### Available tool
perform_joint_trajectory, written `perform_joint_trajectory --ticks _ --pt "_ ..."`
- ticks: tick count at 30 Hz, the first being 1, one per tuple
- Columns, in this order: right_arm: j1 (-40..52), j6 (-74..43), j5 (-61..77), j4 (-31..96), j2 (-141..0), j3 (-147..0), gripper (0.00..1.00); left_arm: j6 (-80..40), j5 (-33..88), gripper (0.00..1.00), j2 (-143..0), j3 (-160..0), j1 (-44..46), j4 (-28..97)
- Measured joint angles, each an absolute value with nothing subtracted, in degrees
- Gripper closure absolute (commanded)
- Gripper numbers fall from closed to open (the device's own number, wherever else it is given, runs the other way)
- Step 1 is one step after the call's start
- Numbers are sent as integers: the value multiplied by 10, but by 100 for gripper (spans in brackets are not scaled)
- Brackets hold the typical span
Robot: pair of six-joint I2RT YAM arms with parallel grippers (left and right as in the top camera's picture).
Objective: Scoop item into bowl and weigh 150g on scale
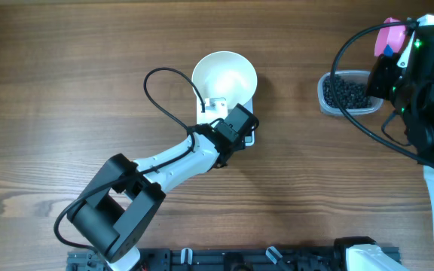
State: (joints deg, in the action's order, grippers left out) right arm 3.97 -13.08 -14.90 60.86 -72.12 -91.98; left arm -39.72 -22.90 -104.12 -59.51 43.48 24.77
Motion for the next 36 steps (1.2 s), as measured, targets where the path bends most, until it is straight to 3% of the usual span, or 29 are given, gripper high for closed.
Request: perform_joint_trajectory --ticks 36 --pt "40 -131 -149 608 -721 -920 96 -397 -233 0 -1041 -595 435 252"
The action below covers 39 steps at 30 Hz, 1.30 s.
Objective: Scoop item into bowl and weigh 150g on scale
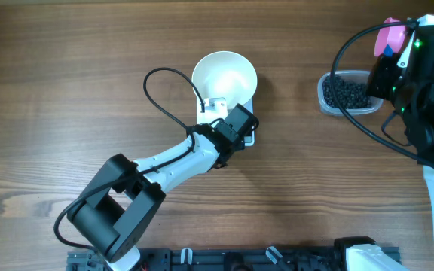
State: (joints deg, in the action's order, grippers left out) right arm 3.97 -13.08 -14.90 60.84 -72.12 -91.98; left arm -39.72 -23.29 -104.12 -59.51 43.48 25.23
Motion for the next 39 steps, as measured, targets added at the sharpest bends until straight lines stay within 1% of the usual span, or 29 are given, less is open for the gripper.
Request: perform_joint_trajectory --ticks 8,13,22,30,39 --pt "40 -131 -149 608 -721 -920 96 -397 -233 0 -1041 -595 434 253" --pt "40 -131 -149 608 -721 -920 96 -396 -219 0 -1041 -595 413 254" --pt "40 -131 -149 608 -721 -920 96 -350 -213 0 -1041 -595 413 247" --pt "40 -131 -149 608 -721 -920 96 -346 -178 0 -1041 -595 416 244" --pt "40 -131 -149 609 -721 -920 96 -357 -189 0 -1041 -595 414 246"
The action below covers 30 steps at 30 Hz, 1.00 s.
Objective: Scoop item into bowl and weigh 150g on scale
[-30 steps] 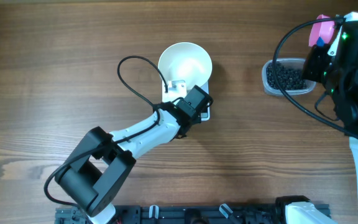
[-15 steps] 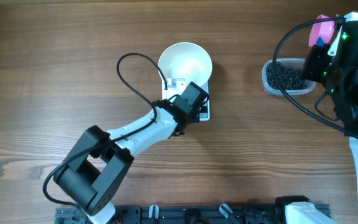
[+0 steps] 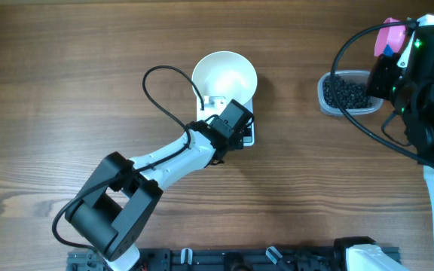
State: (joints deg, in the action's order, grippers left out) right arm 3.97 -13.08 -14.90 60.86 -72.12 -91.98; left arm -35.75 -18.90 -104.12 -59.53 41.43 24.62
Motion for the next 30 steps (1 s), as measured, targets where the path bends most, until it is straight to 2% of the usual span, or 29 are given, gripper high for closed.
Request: perform_joint_trajectory --ticks 30 --pt "40 -131 -149 609 -721 -920 96 -363 -186 0 -1037 -583 411 235"
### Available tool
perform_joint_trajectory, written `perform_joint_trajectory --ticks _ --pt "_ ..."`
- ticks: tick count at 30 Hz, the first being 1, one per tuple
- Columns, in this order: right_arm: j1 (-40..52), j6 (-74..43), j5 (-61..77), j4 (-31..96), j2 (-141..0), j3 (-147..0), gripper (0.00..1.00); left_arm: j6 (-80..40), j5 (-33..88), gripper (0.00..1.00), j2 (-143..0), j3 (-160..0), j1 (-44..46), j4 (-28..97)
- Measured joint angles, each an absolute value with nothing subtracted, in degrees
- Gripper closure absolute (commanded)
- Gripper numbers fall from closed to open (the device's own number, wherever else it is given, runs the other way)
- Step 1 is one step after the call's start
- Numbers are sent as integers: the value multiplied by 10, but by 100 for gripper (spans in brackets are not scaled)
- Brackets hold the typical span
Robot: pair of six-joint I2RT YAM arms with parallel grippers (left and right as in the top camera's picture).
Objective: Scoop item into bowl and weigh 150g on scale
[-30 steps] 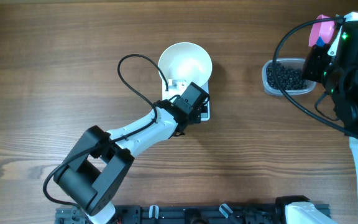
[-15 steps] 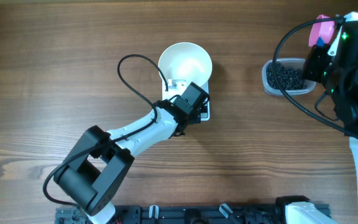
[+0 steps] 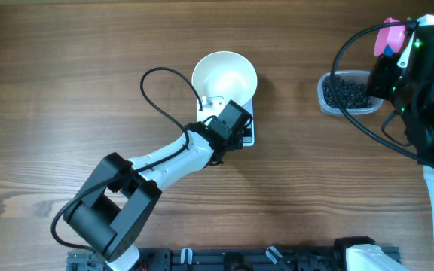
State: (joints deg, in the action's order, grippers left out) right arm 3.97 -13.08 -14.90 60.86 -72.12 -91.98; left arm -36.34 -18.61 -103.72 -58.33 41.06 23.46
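Note:
A white bowl [image 3: 224,75] stands on a small scale [image 3: 249,132], of which only the front right edge shows. My left gripper [image 3: 211,105] reaches onto the scale's front at the bowl's near rim. The wrist covers its fingers, so their state is hidden. At the far right, a clear tub of black beans [image 3: 343,92] sits on the table. My right gripper [image 3: 389,53] hangs just right of the tub, shut on a pink scoop [image 3: 392,35] that sticks up behind the tub.
The left arm's black cable [image 3: 153,90] loops over the table left of the bowl. The right arm's black cable [image 3: 353,113] arcs around the tub of beans. Wooden tabletop [image 3: 74,90] stretches to the left and between bowl and tub.
The left arm's elbow and cable have shifted very slightly left. Its wrist stays on the scale's front. The right arm, scoop, tub and bowl have not moved.
At the two oldest moments my left wrist lay over the scale's front right corner. One second ago it was a little further left and nearer the bowl, baring the scale's right edge, and it remains there. The right arm held the scoop still throughout.

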Motion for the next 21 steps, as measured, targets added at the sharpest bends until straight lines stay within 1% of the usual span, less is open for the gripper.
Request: perform_joint_trajectory --ticks 21 --pt "40 -131 -149 613 -733 -920 96 -368 -188 0 -1025 -565 408 231"
